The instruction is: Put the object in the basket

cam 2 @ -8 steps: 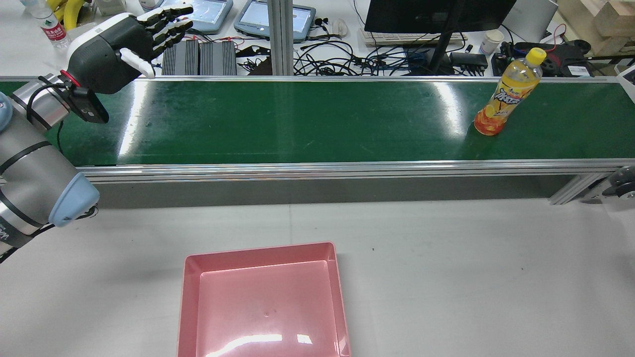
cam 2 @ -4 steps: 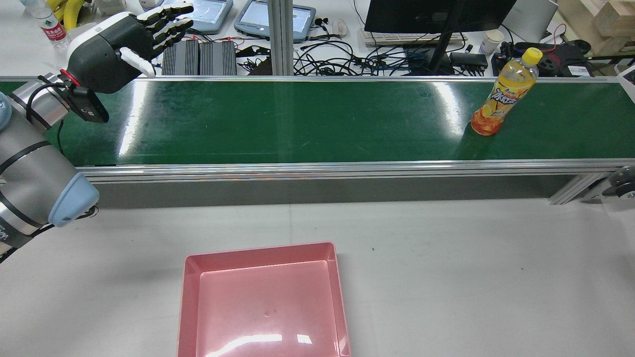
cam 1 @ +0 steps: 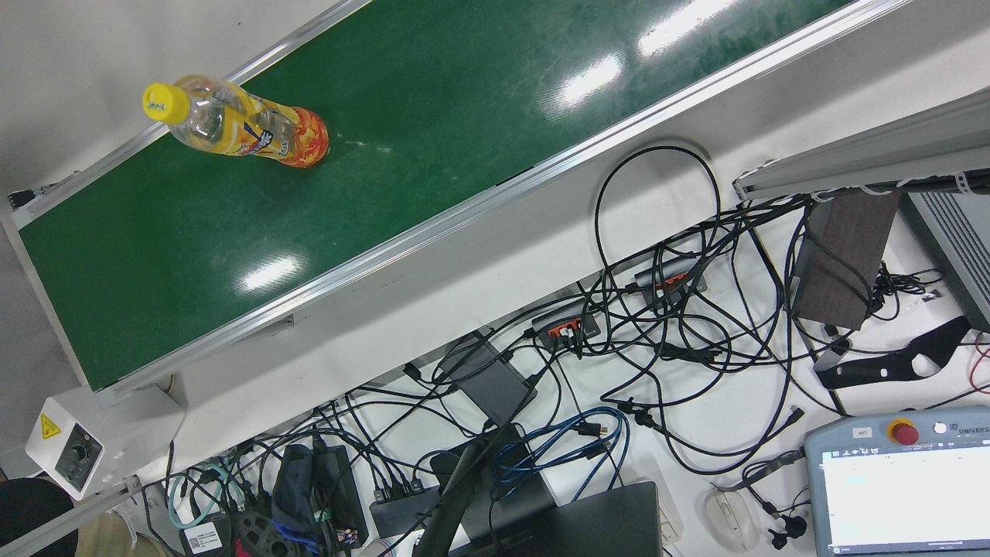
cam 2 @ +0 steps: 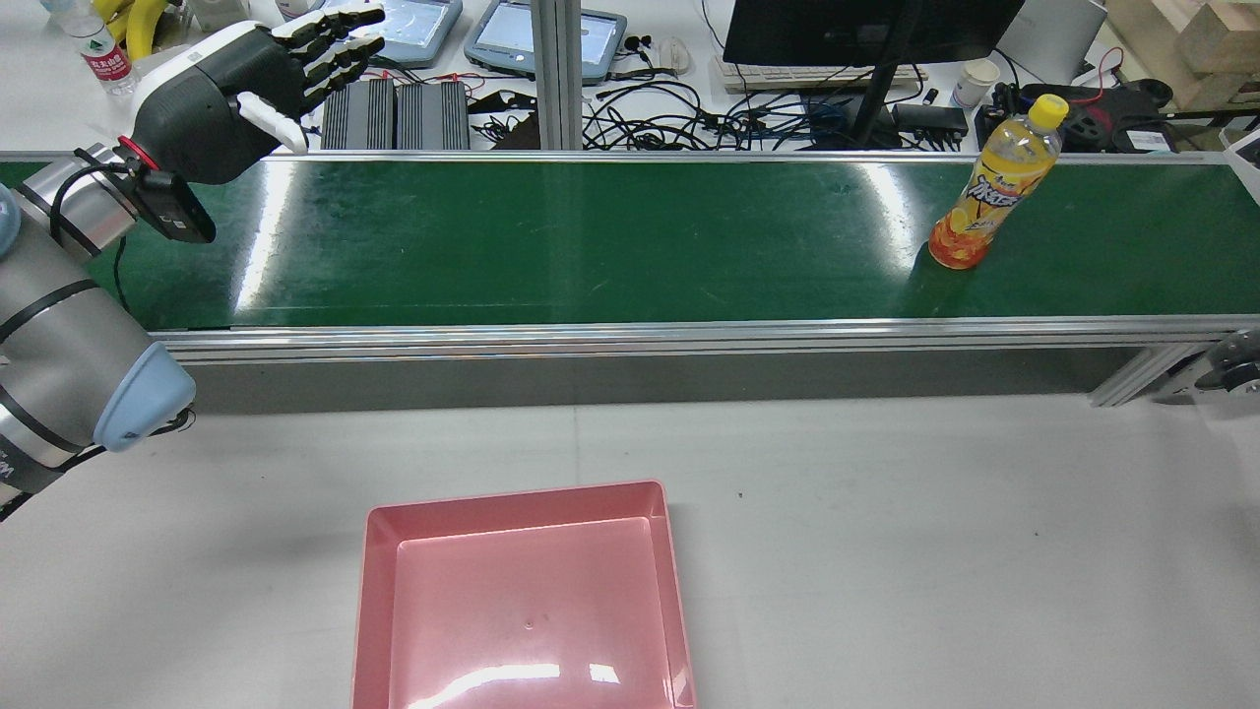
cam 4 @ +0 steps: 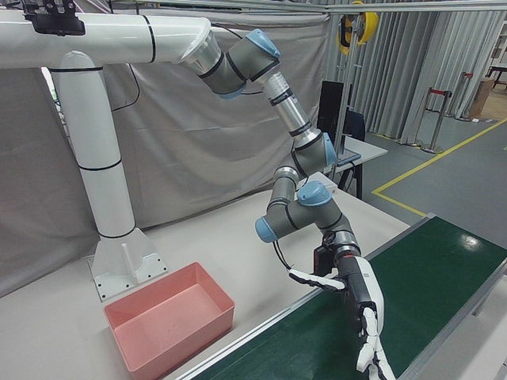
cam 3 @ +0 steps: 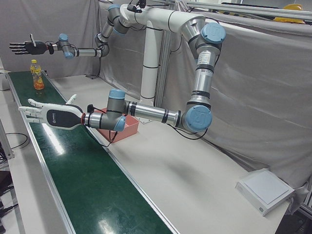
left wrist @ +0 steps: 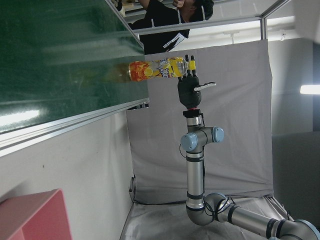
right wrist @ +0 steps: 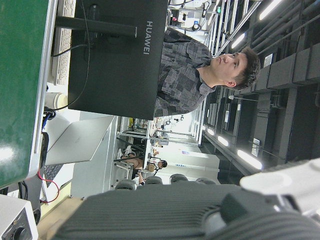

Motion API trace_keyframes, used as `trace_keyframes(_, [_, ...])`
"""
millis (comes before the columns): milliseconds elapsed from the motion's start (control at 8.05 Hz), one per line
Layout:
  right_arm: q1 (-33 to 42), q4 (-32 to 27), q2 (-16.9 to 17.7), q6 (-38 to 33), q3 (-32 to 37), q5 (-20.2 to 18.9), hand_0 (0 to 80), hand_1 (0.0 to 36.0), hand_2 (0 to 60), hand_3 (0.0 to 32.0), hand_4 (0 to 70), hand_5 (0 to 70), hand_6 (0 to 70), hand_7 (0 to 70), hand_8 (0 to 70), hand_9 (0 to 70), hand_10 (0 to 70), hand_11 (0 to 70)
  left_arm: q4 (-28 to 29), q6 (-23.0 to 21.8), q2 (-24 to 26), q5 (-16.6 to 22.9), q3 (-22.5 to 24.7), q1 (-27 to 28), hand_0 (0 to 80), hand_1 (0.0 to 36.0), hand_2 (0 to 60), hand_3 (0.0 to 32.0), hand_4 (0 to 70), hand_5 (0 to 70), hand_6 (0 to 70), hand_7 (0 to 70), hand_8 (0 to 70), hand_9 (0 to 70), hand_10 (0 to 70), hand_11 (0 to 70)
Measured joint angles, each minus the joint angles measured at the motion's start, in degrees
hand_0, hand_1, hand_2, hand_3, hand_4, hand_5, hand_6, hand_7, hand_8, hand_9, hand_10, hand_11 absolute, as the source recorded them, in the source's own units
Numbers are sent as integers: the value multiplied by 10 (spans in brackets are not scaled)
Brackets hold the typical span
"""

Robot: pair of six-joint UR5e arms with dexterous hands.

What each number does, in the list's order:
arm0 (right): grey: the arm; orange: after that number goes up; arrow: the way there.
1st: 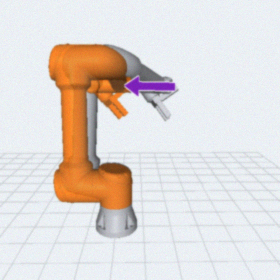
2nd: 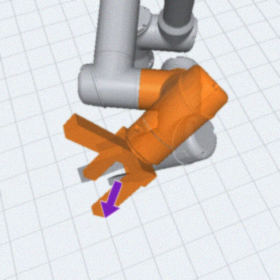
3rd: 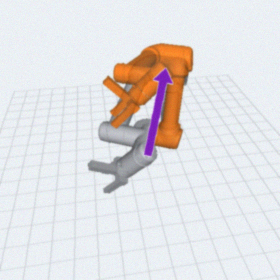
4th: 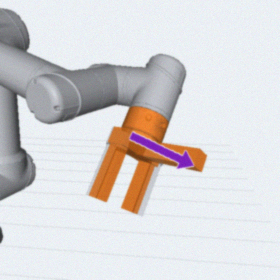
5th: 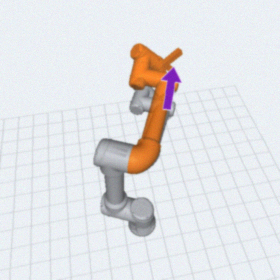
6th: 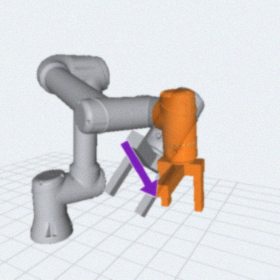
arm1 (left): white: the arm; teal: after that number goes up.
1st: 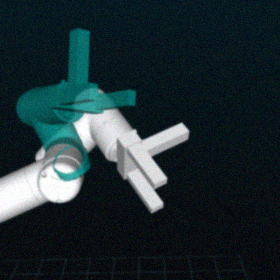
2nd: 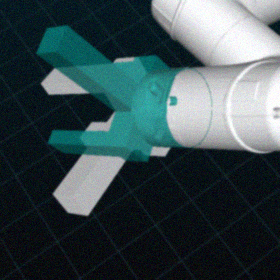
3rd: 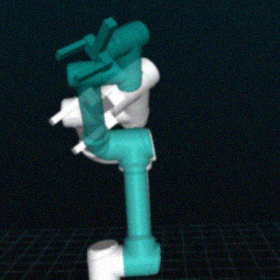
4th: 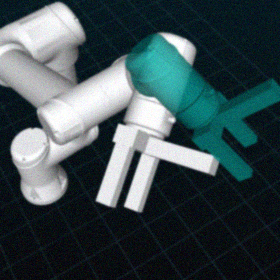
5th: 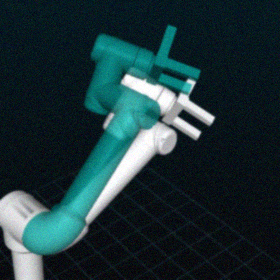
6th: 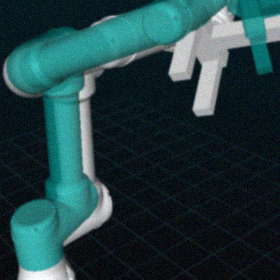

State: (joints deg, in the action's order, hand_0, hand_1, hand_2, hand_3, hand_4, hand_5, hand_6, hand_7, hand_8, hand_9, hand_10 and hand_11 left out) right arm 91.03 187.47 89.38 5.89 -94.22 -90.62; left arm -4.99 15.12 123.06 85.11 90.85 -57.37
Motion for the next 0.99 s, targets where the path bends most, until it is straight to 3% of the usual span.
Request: trace_keyframes(994, [-1, 0, 0, 0, 0, 0, 0, 0, 0, 0, 0, 0, 0, 0, 0, 0, 0, 0, -5, 1, -2, 0, 8, 0, 592, 19, 0, 2, 133, 180, 10, 10, 70, 92, 11, 30])
